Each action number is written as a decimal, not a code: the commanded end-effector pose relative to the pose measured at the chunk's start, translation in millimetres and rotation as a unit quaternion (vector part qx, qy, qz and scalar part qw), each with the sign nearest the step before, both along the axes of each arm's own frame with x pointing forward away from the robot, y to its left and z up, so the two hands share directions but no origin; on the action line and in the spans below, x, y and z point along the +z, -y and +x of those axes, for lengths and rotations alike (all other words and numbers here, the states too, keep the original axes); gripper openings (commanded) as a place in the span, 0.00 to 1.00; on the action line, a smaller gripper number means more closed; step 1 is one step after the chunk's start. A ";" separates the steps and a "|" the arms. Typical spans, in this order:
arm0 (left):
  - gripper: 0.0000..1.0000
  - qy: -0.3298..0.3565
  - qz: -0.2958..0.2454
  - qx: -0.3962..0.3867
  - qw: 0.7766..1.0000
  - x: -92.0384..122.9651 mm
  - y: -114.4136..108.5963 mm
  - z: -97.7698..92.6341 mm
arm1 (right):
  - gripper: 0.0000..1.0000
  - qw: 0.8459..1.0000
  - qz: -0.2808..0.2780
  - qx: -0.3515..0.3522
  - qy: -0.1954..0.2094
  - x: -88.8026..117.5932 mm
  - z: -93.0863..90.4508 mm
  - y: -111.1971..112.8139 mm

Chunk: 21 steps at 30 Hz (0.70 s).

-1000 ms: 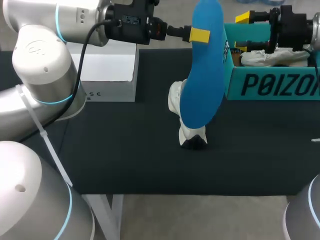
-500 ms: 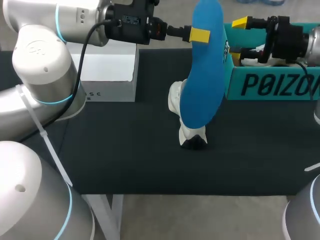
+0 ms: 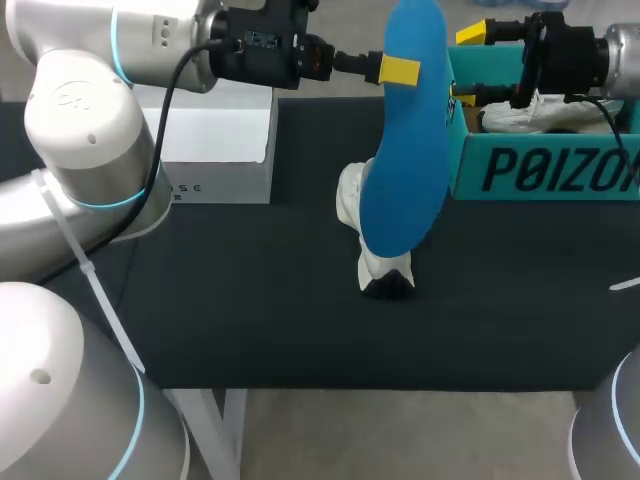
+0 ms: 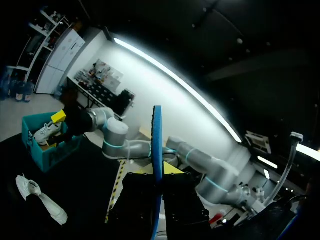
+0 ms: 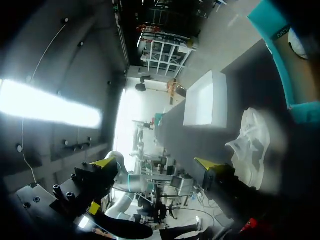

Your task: Take the shoe out of the shoebox, open the shoe tongue, remove and reinsert the insole, then place the shoe into the shoebox

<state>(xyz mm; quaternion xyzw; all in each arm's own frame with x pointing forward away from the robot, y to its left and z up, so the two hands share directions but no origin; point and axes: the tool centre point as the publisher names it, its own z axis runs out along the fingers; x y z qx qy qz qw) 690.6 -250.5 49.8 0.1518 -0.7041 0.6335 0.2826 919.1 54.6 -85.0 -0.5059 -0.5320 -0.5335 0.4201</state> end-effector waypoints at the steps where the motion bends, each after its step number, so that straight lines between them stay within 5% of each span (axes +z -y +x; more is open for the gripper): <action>1: 0.00 0.000 0.000 0.000 1.000 0.3 0.9 0.3 | 1.00 1.000 -0.002 0.019 -0.002 -1.4 5.0 -1.0; 6: 0.00 0.000 0.000 0.000 1.000 0.3 0.9 0.3 | 1.00 1.000 -0.002 0.019 -0.002 -1.4 5.0 -1.0; 9: 0.00 0.251 -0.071 -0.007 0.965 4.7 12.2 5.0 | 1.00 1.000 -0.002 0.019 -0.002 -1.4 5.0 -1.0; 12: 0.00 0.493 -0.131 0.001 0.860 -3.5 26.3 18.6 | 1.00 1.000 -0.002 0.019 -0.002 -1.4 5.0 -1.0; 21: 0.00 0.509 -0.131 -0.002 0.851 -3.3 30.7 23.6 | 1.00 1.000 -0.002 0.019 -0.002 -1.4 5.0 -1.0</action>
